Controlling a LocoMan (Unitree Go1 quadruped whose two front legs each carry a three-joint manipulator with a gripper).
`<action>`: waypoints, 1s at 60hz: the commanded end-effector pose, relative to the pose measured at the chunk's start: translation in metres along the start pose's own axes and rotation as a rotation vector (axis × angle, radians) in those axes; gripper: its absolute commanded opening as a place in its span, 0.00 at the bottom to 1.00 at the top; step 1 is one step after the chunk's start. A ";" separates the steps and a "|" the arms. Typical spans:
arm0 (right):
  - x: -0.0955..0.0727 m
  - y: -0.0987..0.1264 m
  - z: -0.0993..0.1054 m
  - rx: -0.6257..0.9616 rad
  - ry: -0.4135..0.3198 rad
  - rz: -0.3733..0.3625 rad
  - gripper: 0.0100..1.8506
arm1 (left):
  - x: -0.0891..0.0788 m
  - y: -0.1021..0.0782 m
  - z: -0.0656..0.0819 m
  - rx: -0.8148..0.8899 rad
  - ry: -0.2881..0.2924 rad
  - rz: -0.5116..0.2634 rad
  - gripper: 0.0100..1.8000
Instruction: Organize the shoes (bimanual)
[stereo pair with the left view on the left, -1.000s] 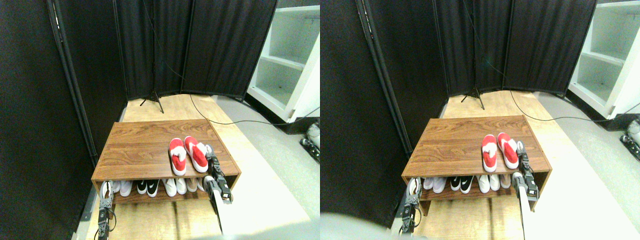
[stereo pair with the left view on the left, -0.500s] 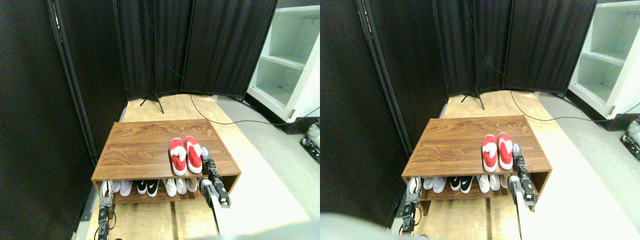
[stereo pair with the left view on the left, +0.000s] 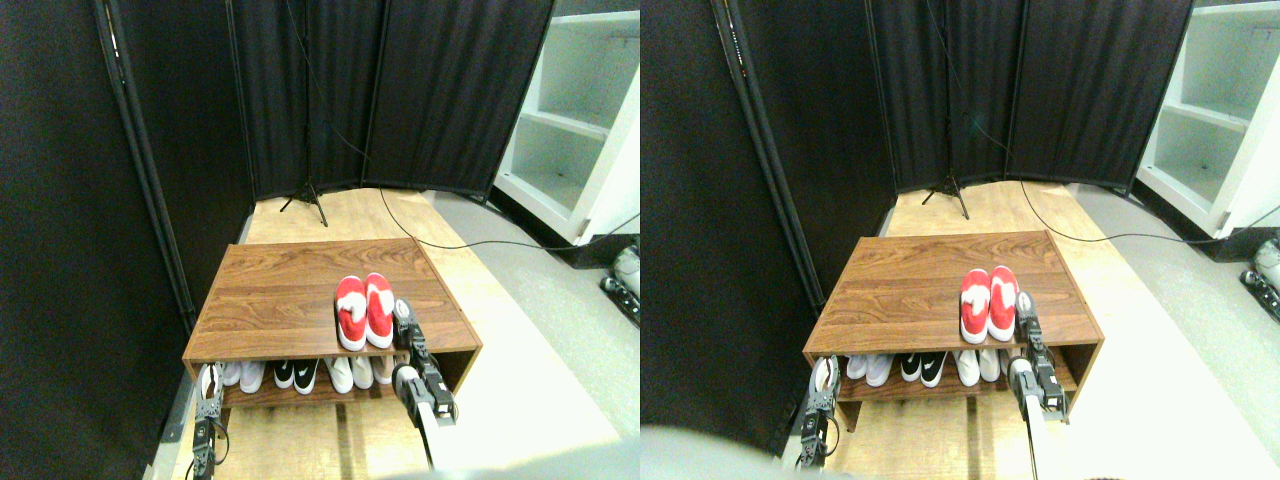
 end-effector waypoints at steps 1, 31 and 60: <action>0.003 0.001 0.005 -0.071 -0.004 0.034 0.00 | 0.000 -0.004 0.000 -0.013 0.002 -0.045 0.04; -0.002 0.041 0.065 -0.233 -0.113 0.214 0.00 | -0.002 -0.004 -0.001 -0.023 0.009 -0.037 0.03; -0.108 0.032 0.084 -0.217 -0.162 0.284 0.00 | 0.000 -0.005 0.001 -0.036 0.025 -0.032 0.02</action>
